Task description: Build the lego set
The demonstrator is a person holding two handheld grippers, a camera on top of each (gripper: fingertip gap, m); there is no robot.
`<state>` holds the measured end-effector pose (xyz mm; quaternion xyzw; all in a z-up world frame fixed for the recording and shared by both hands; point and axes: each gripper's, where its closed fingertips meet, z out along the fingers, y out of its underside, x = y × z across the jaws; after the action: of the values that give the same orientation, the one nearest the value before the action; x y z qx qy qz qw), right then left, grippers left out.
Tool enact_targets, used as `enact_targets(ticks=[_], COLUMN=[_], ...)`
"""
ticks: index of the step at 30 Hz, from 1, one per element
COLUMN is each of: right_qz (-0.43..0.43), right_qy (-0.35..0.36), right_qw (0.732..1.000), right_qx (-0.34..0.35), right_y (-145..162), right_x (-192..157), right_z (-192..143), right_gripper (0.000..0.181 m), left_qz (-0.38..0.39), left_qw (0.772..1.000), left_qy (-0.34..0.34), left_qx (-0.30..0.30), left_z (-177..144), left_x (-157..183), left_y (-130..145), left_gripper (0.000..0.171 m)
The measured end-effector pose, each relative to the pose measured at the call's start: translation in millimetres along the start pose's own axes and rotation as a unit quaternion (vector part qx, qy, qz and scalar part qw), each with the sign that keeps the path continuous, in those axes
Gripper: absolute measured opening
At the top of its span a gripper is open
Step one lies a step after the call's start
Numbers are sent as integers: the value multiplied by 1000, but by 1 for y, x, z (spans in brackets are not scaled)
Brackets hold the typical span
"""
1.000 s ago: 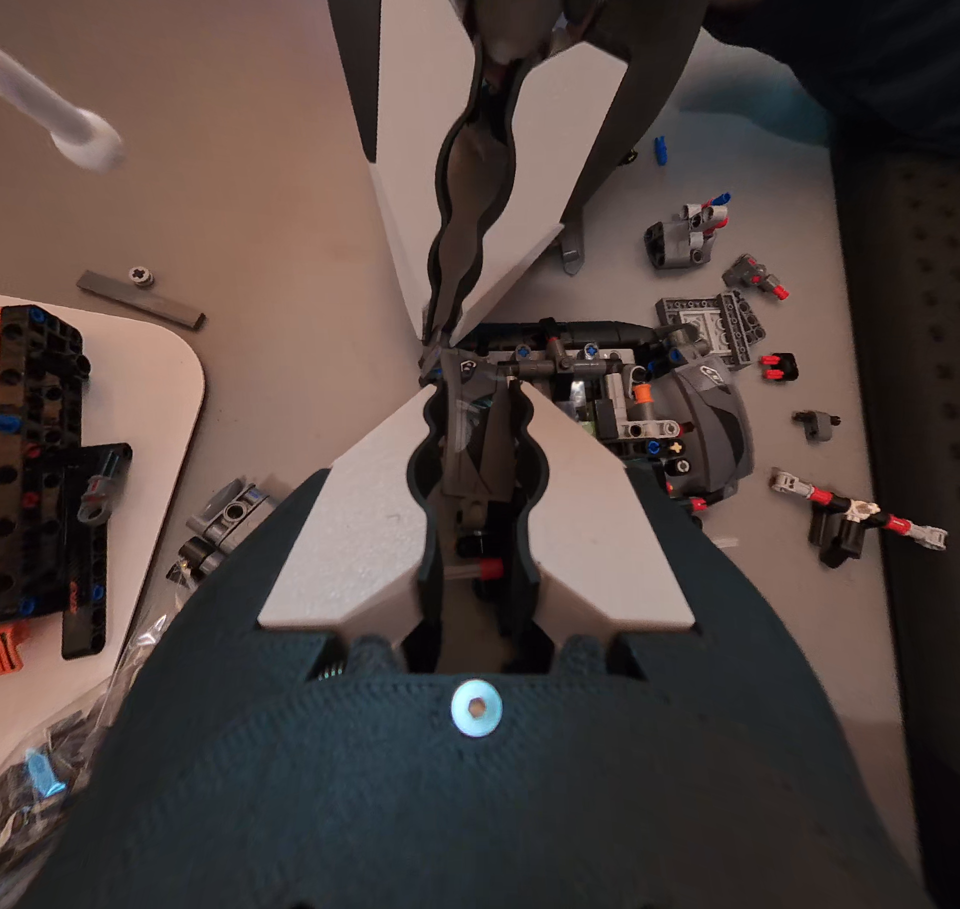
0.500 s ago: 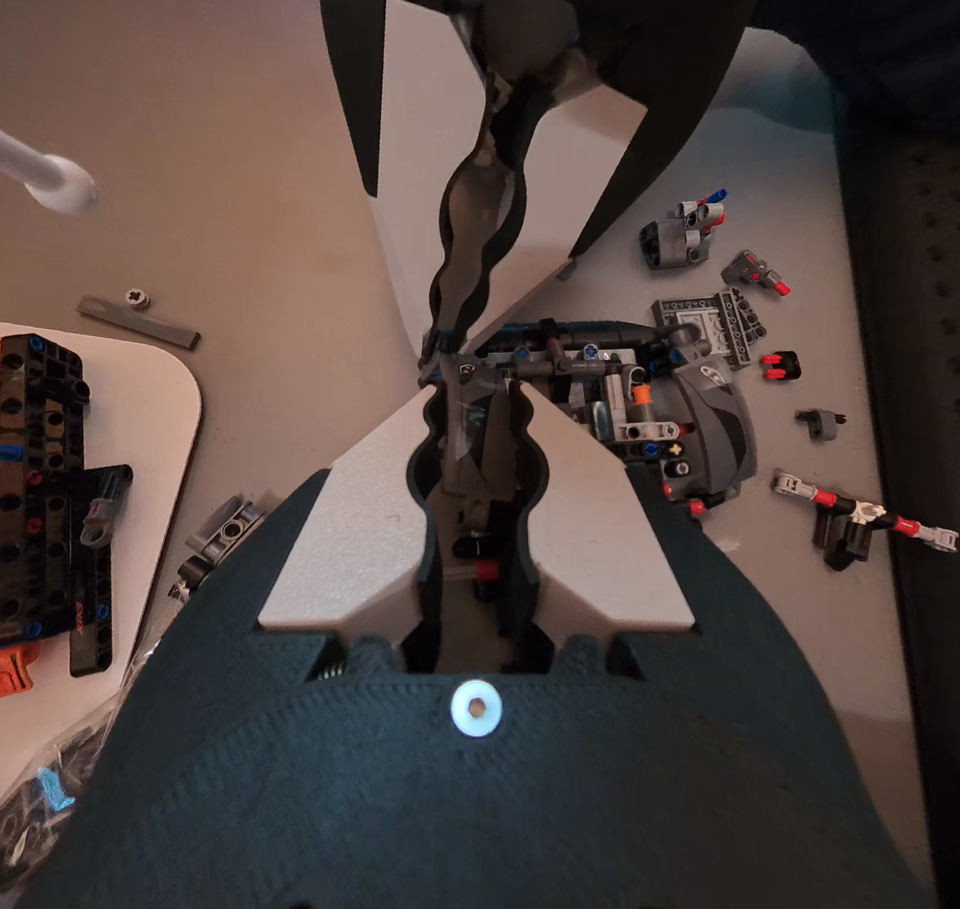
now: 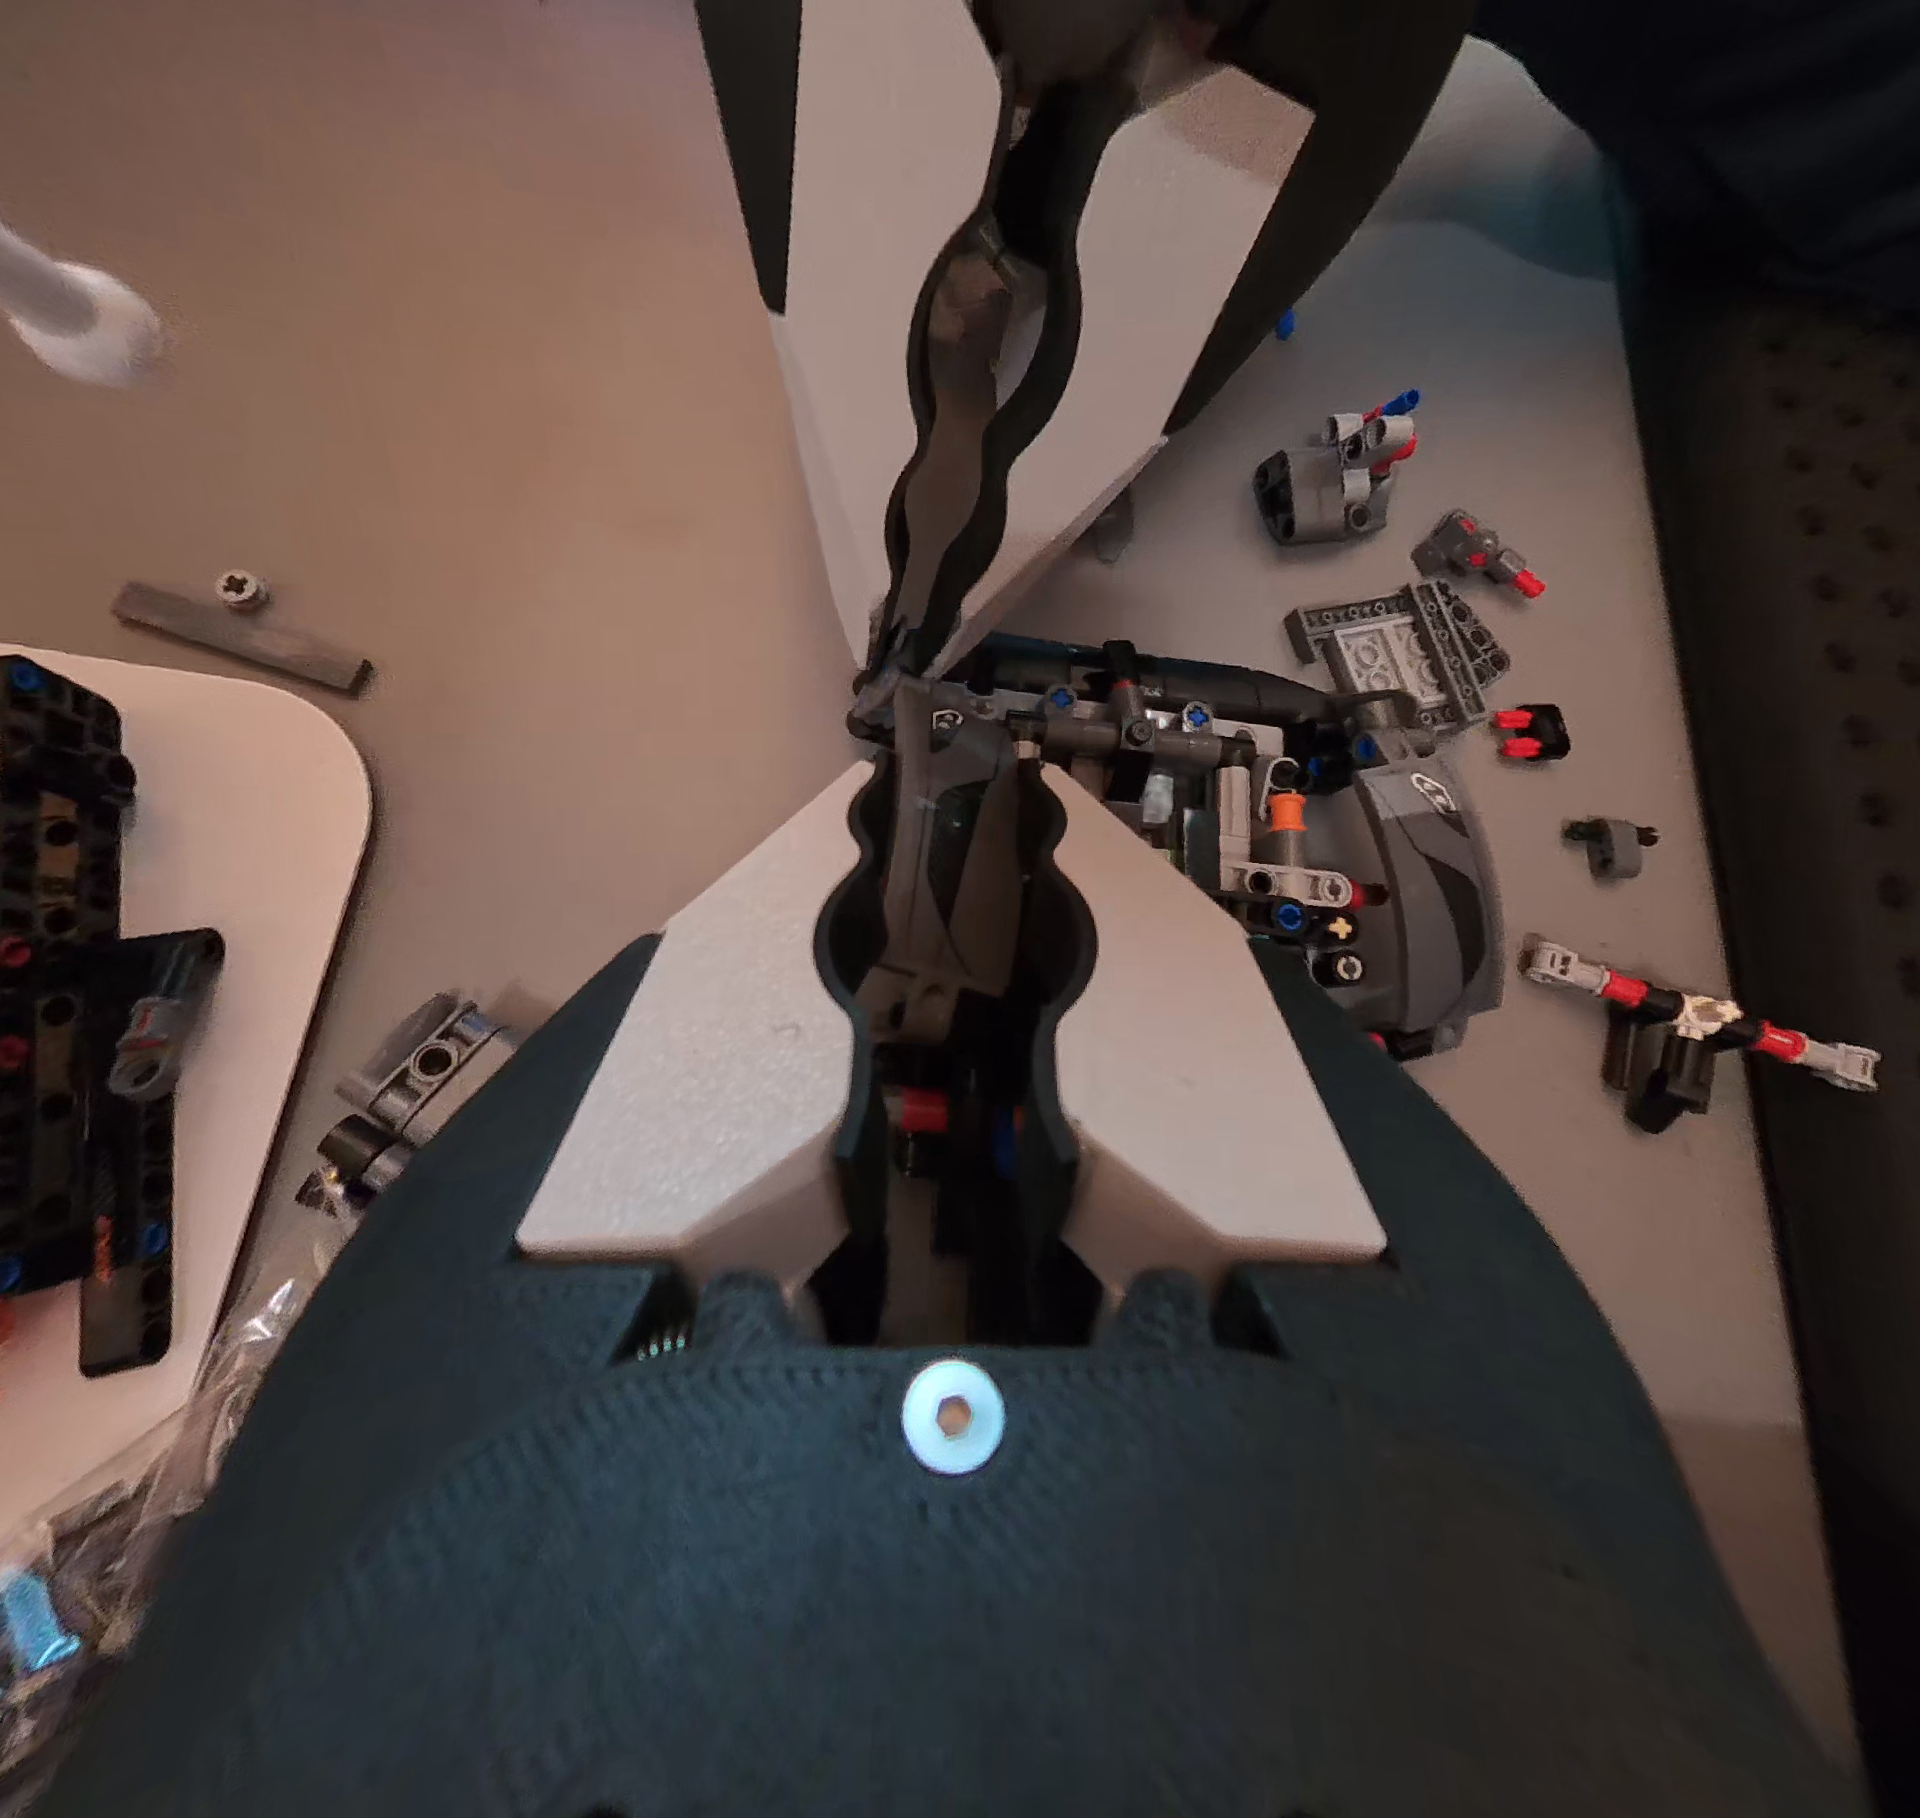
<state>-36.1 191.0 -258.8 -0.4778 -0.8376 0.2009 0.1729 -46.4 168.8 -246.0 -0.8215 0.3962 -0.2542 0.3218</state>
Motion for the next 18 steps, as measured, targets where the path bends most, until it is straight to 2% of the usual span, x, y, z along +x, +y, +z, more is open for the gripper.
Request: enact_targets(ticks=[12, 16, 18], right_qz=[16, 1, 10], right_qy=[-20, 0, -3], right_qw=[1000, 999, 999], right_qx=[15, -38, -30], right_y=[4, 8, 9], right_x=[-3, -3, -1], right_z=[-9, 0, -1], right_gripper=[5, 4, 4], left_qz=[0, -5, 5], left_qw=[1000, 1000, 1000], left_qy=[15, 18, 5], left_qx=[12, -14, -19], left_z=[2, 8, 10], left_x=[4, 5, 5], left_y=[-2, -2, -5], left_gripper=[20, 21, 21])
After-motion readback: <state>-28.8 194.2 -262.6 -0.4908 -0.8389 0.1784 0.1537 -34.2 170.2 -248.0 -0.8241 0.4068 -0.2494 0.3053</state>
